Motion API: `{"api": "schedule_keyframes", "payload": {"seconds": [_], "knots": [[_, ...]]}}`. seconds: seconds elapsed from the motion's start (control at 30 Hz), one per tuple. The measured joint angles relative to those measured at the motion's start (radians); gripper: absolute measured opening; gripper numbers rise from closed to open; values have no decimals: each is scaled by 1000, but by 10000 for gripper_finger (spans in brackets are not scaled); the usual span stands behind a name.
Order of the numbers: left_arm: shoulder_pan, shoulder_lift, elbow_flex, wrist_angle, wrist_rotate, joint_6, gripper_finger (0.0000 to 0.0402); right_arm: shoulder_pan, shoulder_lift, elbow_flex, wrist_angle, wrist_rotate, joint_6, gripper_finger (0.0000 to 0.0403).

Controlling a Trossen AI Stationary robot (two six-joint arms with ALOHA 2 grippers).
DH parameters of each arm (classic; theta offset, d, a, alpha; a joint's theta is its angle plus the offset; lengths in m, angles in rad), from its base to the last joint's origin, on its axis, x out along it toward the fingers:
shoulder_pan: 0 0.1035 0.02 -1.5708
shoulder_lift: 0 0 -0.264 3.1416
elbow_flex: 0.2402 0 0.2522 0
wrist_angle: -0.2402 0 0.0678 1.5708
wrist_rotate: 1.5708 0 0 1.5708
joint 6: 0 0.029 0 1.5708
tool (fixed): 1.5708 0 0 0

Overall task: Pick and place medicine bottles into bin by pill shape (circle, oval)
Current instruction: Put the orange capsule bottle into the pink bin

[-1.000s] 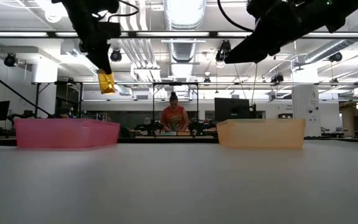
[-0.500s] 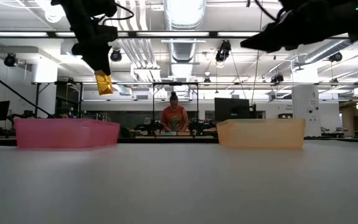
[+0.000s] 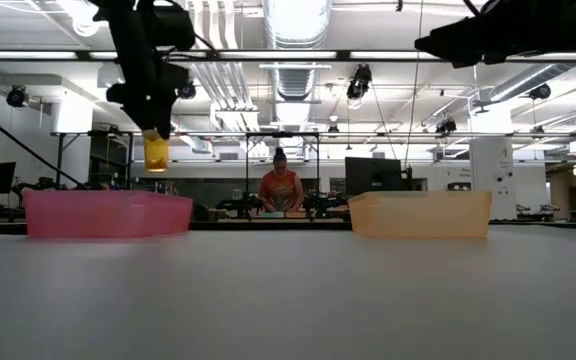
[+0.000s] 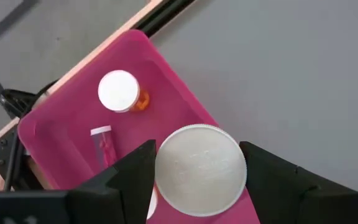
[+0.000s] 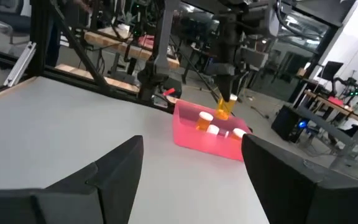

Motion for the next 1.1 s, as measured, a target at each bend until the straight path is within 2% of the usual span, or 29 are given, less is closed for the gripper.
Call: {"api": "schedule_keyframes", "payload": {"seconds": [0.5, 0.77, 0.97, 1.1], "knots": [[77, 130, 0, -71, -3, -23, 203, 0, -10, -1, -21, 0, -3, 265], [117, 133, 0, -66, -28, -21, 203, 0, -10, -1, -20, 0, -3, 265], [123, 133, -2, -64, -109, -15, 203, 0, -9, -1, -21, 0, -1, 265], [136, 132, -7, -30, -120, -15, 203, 0, -9, -1, -21, 0, -1, 265]]}}
